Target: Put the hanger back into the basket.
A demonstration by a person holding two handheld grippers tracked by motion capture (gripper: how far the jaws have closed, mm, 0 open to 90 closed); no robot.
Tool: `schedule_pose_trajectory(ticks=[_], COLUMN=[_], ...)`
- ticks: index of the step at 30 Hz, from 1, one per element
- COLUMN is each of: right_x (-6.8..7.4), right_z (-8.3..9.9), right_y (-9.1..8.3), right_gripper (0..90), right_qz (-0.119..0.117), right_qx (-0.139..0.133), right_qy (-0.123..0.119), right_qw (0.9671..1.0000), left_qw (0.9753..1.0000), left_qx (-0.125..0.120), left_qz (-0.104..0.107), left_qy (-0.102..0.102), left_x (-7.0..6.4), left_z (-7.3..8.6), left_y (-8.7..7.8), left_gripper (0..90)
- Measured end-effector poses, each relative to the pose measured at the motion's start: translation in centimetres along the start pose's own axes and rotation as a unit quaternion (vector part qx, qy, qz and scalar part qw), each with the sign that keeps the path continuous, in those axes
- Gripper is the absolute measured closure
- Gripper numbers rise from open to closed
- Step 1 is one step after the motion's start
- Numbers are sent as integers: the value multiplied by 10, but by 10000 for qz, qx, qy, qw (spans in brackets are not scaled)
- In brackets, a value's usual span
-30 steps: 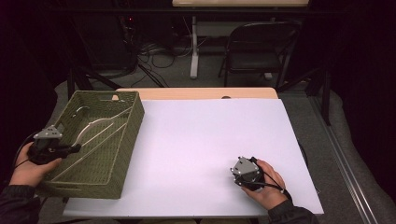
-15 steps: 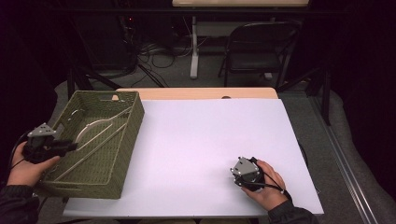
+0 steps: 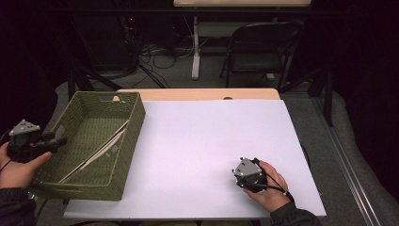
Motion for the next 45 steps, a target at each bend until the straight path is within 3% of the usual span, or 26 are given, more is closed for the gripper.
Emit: schedule_pose_trajectory(ticks=[4, 15, 20, 26, 28, 29, 30, 31, 36, 40, 45], right_x=[1, 0, -2, -3, -5, -6, -6, -7, -10, -11, -11], right_z=[0, -2, -3, -3, -3, -2, -2, -2, 1, 2, 2], right_y=[0, -1, -4, -5, -6, -8, -8, -8, -11, -12, -12], right_gripper=[460, 433, 429, 426, 426, 426, 426, 426, 425, 426, 426], right_qz=[-17, -29, -21, -24, -23, -1, -1, 3, 39, 75, 68], right_qx=[4, -35, -31, -86, -88, -66, -66, -94, -50, -49, -57], right_qy=[26, 43, 36, 101, 110, 137, 137, 165, 177, 208, 216], right_qw=[10000, 10000, 10000, 9999, 9999, 9999, 9999, 9998, 9998, 9997, 9997], left_qw=[9998, 9991, 9985, 9969, 9957, 9939, 9939, 9926, 9889, 9863, 9811], left_qx=[-71, -68, -137, -117, -178, -254, -254, -305, -414, -466, -501], left_qz=[160, 306, 430, 539, 659, 849, 849, 952, 1118, 1295, 1490], left_qy=[98, 275, 312, 567, 620, 652, 652, 687, 885, 913, 1127], left_x=[-15, -40, -60, -93, -106, -118, -118, -126, -155, -176, -206], left_z=[-5, -14, -18, -23, -26, -29, -29, -32, -41, -45, -49], left_y=[-4, -4, -6, -4, -4, -4, -4, -5, -3, 3, 13], left_gripper=[420, 399, 396, 396, 396, 396, 396, 396, 396, 396, 396])
Point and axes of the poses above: each handheld gripper's, and its own axes: y roughly forward along the jaws, z roughly out of its underside, x roughly to its left, the point moved 4 cm from there along y, roughly forward along the jaws, and after that the axes turned 11 degrees about z, right-handed, at the moved point
